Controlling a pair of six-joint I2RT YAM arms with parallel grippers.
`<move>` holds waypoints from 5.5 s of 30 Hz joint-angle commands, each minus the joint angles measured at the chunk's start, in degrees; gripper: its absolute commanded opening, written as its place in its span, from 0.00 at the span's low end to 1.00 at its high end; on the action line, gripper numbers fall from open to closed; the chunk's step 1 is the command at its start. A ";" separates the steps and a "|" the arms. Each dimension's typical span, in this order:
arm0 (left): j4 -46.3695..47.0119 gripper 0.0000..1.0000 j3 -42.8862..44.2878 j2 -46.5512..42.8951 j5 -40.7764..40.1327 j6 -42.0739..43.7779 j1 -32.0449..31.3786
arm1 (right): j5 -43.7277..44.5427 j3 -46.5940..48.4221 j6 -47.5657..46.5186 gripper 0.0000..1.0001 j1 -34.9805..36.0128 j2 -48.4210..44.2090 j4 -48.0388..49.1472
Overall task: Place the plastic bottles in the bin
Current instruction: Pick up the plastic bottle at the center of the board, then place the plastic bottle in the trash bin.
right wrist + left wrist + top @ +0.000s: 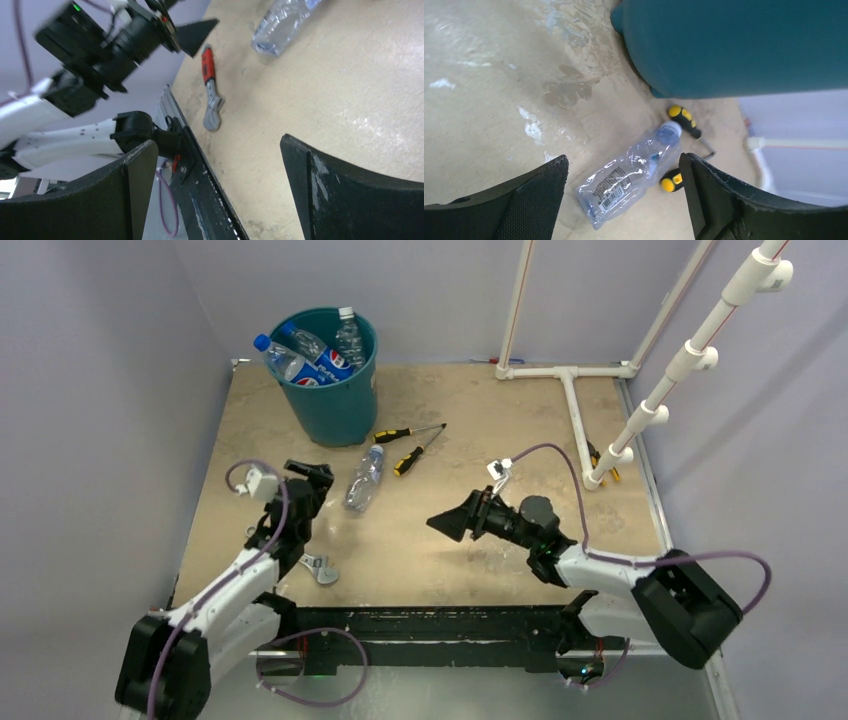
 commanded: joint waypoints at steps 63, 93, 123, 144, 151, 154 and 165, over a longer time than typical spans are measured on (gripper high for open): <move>-3.68 0.40 15.94 -2.03 31.46 44.57 -16.39 | 2.44 11.54 -7.50 0.95 2.11 -24.06 -22.77; 13.08 0.26 5.98 -18.31 44.28 42.62 -18.58 | 10.65 44.07 -4.74 0.99 6.18 4.50 -23.02; 12.35 0.16 6.83 -17.84 42.39 42.85 -18.53 | 6.56 60.54 -15.32 0.43 8.76 14.06 -44.18; -26.00 0.99 18.21 -29.23 7.55 33.39 -18.53 | 18.45 66.96 -24.80 0.00 8.79 8.29 -32.89; -38.38 0.99 23.01 -38.17 -9.92 28.20 -18.53 | 25.99 77.44 -32.90 0.00 8.63 19.47 -21.34; -38.90 0.98 22.99 -41.42 -12.47 28.92 -18.53 | 26.44 85.22 -34.15 0.00 7.44 27.41 -21.95; -39.30 0.97 22.99 -39.78 -12.71 28.95 -18.53 | 23.84 96.65 -30.37 0.00 1.61 40.93 -23.47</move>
